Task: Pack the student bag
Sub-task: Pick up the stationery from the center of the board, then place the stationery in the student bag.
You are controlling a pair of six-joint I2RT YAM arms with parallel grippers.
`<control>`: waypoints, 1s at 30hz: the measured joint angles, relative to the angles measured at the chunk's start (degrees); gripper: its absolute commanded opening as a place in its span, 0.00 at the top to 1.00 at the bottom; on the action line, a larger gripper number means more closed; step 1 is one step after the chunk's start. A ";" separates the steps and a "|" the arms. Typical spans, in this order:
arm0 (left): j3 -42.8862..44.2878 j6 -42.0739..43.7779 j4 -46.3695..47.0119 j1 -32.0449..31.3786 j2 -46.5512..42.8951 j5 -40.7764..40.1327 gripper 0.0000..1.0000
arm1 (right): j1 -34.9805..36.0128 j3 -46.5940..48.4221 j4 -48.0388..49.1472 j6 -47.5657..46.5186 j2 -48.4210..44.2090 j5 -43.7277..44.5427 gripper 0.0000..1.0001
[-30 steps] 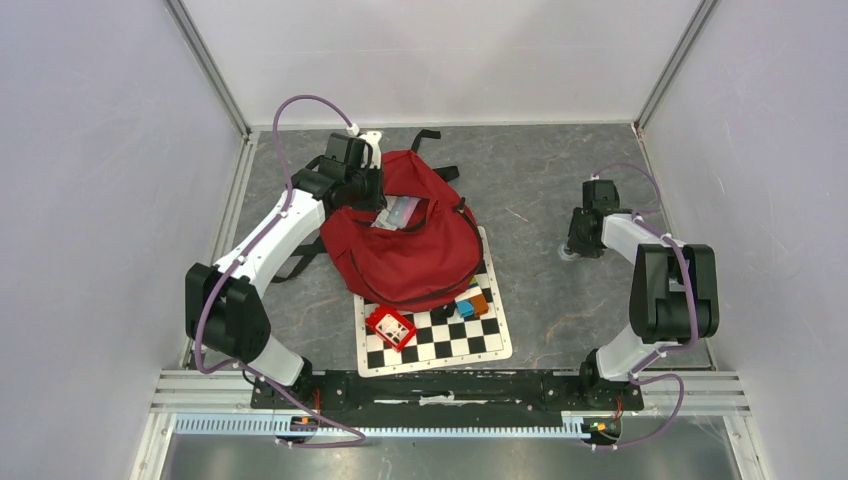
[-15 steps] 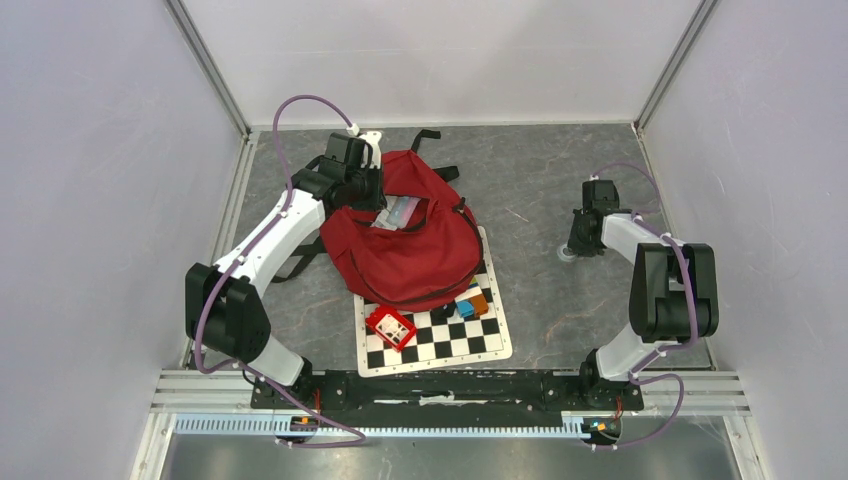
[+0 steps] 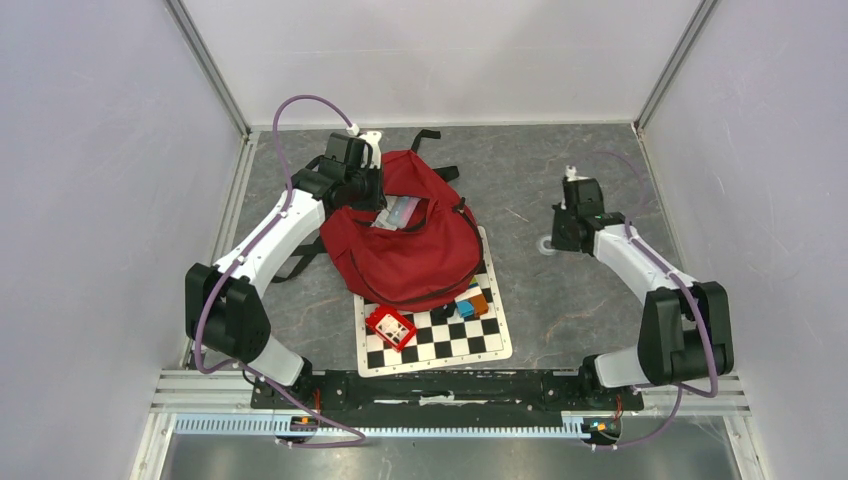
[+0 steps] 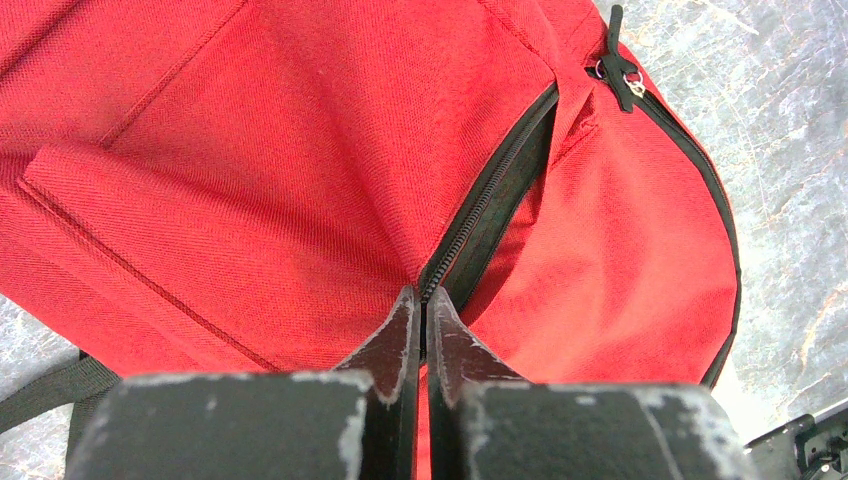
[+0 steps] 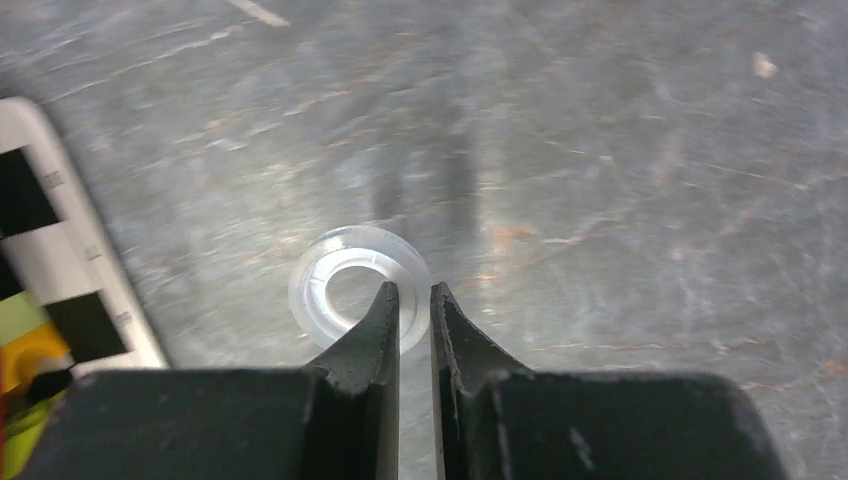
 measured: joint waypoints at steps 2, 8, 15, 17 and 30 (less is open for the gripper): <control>0.00 0.02 0.00 0.00 0.00 0.00 0.98 | 3.91 1.11 -0.52 0.37 -0.09 -0.22 1.00; 0.00 0.00 0.00 0.00 0.00 0.00 0.98 | 16.26 11.50 -1.70 3.63 3.28 -0.74 1.00; 0.00 0.00 0.00 0.00 0.00 0.00 0.98 | 27.47 26.21 0.63 7.63 14.36 -1.11 1.00; 0.00 0.00 0.02 0.00 0.00 0.00 0.98 | 29.88 29.68 0.83 8.52 17.86 -1.22 1.00; 0.00 0.00 0.02 0.20 0.00 0.07 0.98 | 37.68 42.56 5.84 14.91 33.16 -2.84 1.00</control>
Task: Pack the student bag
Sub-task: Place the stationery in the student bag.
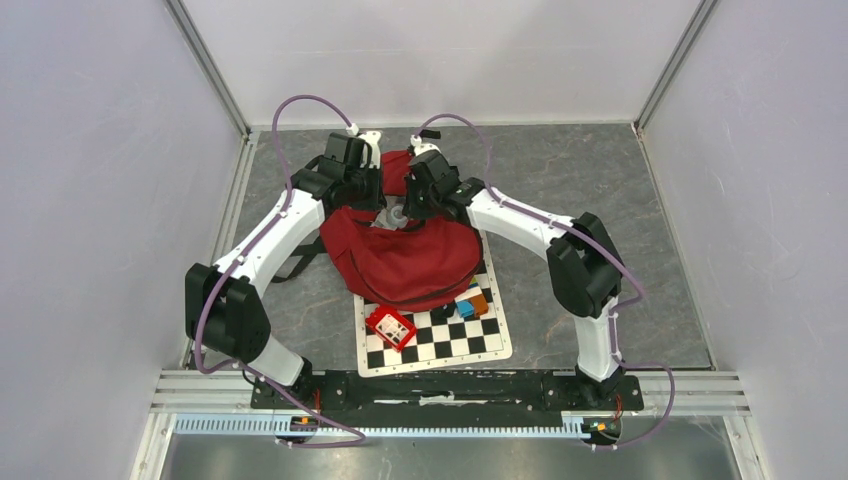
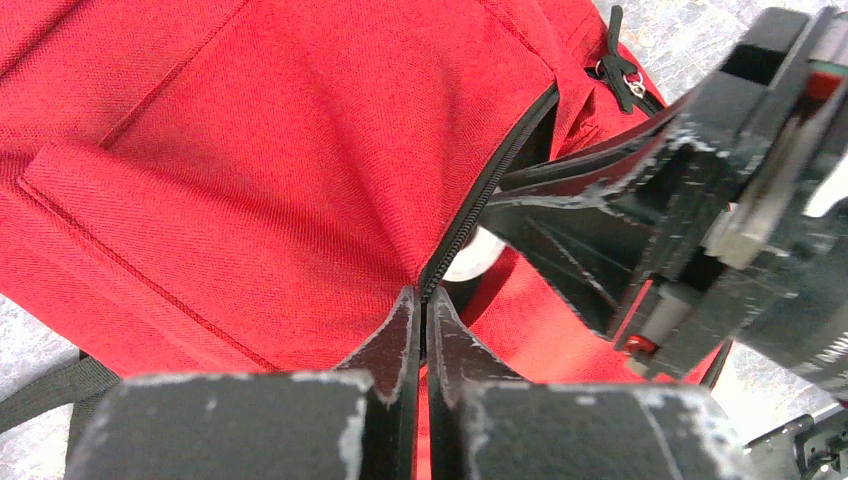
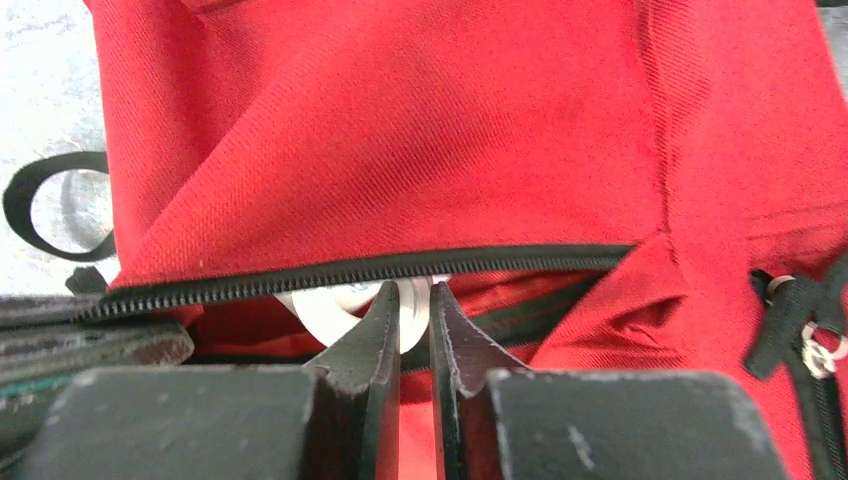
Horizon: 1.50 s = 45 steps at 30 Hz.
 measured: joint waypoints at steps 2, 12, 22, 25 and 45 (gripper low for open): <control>0.00 0.00 0.00 0.07 0.00 0.00 0.98 | 0.52 0.37 1.33 1.27 1.18 0.00 1.00; 0.00 0.00 0.00 0.22 0.00 0.00 0.98 | 1.79 2.58 5.62 4.63 5.22 -1.51 0.72; 0.00 -0.02 0.00 0.46 0.00 0.00 0.98 | 1.92 2.12 6.93 3.91 4.96 -1.49 0.54; 0.00 0.00 0.00 0.50 0.00 0.02 0.98 | 1.92 -0.44 8.02 2.95 3.30 -1.44 0.47; -2.12 -0.22 1.07 -4.87 -0.11 -2.51 0.98 | 0.50 -21.40 6.88 -8.55 -27.15 3.65 0.28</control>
